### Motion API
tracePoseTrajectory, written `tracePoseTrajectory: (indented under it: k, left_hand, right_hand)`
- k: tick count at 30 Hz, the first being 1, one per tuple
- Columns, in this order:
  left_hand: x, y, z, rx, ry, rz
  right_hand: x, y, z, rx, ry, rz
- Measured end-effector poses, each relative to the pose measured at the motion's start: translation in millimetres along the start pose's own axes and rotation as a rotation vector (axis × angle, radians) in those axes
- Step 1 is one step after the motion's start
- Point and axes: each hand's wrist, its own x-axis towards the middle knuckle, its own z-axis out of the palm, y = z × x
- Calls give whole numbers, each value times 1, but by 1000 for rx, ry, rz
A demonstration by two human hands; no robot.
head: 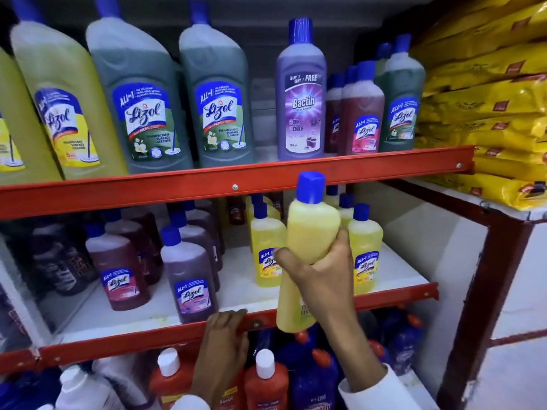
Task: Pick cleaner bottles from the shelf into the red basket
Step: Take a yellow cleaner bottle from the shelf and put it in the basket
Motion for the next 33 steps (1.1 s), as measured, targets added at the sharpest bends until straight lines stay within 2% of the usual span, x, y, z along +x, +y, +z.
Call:
tracePoseTrajectory:
  k: [3,9,13,18,22,26,33]
  left_hand:
    - [-2,0,1,-19,17,3]
    - [-2,3,-2,-30,13,1]
    - [-2,7,-11,-7,-58,-22]
    - [-13,36,-25,-159,-172,25]
    - [-35,68,-19,-493,-353,61]
    - [-56,86,16,-705,-353,-70]
    - [-120,72,113,-658,-385,-315]
  right_hand:
    - [-9,2,12,-257,115,-75]
    - [-16,13,19,-271,121,-79]
    - [-19,19,16,-253,99,-77]
    - [-26,41,-2,-216,-10,-4]
    - [-40,69,-22,-222,-99,60]
    - [-62,109,-44,-209,-176,171]
    - [-101,196,-104,-454,-480,322]
